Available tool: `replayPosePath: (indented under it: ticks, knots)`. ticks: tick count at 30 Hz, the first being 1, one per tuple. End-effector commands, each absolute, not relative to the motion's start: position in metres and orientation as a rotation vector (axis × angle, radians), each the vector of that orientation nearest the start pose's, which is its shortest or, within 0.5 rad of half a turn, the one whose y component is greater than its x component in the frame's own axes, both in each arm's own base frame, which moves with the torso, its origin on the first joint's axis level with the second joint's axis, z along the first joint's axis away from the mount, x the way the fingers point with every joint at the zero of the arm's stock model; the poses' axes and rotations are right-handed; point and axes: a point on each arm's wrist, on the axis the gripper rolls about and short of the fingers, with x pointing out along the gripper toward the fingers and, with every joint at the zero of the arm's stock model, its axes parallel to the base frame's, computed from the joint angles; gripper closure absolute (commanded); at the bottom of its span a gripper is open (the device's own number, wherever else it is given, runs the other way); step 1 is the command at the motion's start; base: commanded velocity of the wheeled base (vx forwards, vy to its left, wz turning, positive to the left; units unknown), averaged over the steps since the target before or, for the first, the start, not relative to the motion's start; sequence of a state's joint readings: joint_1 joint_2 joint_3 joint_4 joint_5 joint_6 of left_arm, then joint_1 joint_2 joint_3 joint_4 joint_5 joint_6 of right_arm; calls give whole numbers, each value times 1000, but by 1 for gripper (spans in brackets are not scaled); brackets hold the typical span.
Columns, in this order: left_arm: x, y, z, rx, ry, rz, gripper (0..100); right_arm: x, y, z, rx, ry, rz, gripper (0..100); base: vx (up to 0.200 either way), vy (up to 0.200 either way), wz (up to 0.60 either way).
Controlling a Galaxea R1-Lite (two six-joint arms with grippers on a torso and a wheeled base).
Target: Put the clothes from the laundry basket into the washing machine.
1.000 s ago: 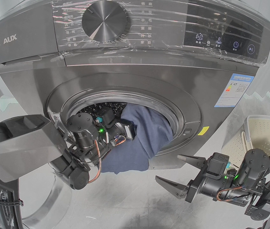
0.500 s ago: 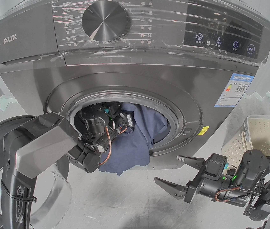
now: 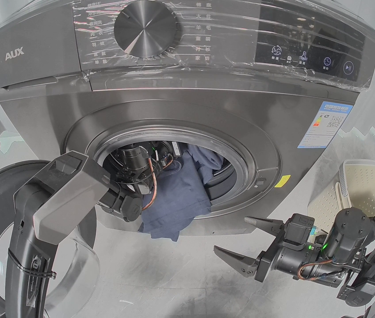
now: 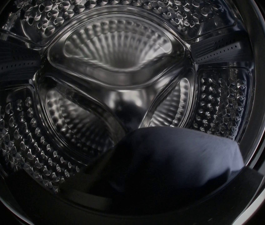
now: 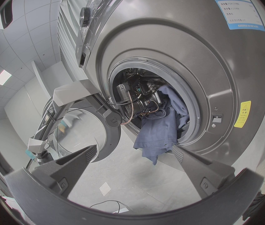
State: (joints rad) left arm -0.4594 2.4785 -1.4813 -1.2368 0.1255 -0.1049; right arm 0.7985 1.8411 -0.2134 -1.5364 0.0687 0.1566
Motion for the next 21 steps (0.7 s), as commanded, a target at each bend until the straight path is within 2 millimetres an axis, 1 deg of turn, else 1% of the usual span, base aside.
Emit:
replayPosePath:
  ticks: [1, 2, 5, 8, 11, 15, 16, 18, 19, 21]
  knots:
    - [438, -216, 109, -191, -204, -339, 0, 172, 179, 101, 113, 155, 857, 0, 0, 0, 0]
    - [431, -214, 115, -190, -176, -340, 0, 172, 179, 101, 113, 155, 857, 0, 0, 0, 0]
    - [409, -209, 119, -167, -60, -363, 0, 172, 178, 101, 112, 153, 857, 0, 0, 0, 0]
    - [387, -210, 117, -140, 41, -422, 0, 172, 179, 101, 112, 153, 859, 0, 0, 0, 0]
    - [370, -212, 111, -116, 123, -460, 0, 172, 179, 102, 113, 151, 859, 0, 0, 0, 0]
    - [356, -216, 92, -80, 210, -490, 0, 172, 179, 102, 113, 150, 859, 0, 0, 0, 0]
    - [354, -216, 83, -65, 239, -496, 0, 171, 179, 102, 113, 150, 861, 0, 0, 0, 0]
    - [353, -216, 71, -49, 270, -497, 0, 171, 179, 102, 114, 152, 860, 0, 0, 0, 0]
    - [355, -217, 62, -35, 286, -498, 0, 171, 179, 102, 114, 152, 860, 0, 0, 0, 0]
    - [357, -217, 53, -20, 300, -495, 0, 171, 179, 102, 114, 152, 860, 0, 0, 0, 0]
